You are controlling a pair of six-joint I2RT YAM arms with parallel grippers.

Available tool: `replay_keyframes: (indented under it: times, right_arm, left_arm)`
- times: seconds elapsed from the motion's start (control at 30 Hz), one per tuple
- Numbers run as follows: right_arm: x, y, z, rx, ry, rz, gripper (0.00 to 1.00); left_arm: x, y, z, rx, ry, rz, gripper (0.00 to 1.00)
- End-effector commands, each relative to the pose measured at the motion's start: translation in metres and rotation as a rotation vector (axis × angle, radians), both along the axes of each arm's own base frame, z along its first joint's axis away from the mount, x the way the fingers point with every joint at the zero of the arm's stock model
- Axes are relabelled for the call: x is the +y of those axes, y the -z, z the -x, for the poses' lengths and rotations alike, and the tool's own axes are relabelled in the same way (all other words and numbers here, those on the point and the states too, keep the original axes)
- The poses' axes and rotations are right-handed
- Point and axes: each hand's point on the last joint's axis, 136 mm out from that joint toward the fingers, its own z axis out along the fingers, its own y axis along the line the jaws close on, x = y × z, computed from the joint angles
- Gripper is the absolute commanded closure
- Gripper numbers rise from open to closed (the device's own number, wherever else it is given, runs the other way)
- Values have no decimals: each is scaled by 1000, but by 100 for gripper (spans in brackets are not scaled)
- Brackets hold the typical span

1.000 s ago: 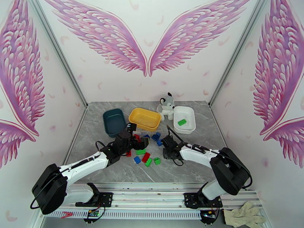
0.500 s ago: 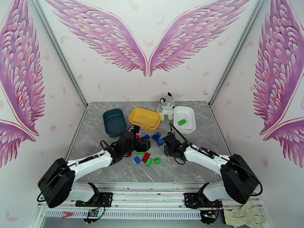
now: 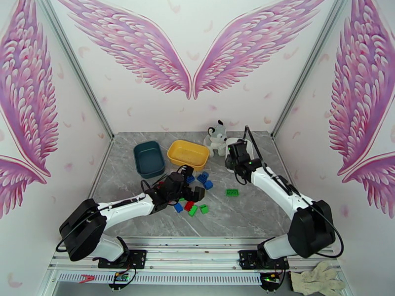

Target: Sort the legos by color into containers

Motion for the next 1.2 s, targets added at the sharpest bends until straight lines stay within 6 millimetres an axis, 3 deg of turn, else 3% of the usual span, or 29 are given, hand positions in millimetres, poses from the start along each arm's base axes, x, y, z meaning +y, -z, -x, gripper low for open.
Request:
replay_keyframes:
  times: [0.0,0.13,0.23,0.43,0.63,0.93,1.17]
  right_arm:
    - [-18,11,-26,60,37,32,70]
    - [-28,18,-57,102,55,46,62]
    - [-30,24,-67,133,51,68,51]
    - [-25,16,-49,113,20,29,33]
    - [22,5,4,76,-161,-58,25]
    - [100,48,114,199,-463,-134,26]
    - [121,88,184,266,-565,-106,25]
  left_arm:
    - [-6,-13,-3,-29,12,-6,1]
    - [-5,-13,-4,-33,8,-14,1]
    - [-3,-14,-5,-38,0,-20,1]
    - [6,-18,-8,-60,-32,-29,1]
    - [20,-26,-12,-83,-88,-12,1]
    - [65,-31,-29,-83,-238,48,1]
    - [102,-26,-44,-23,-346,145,1]
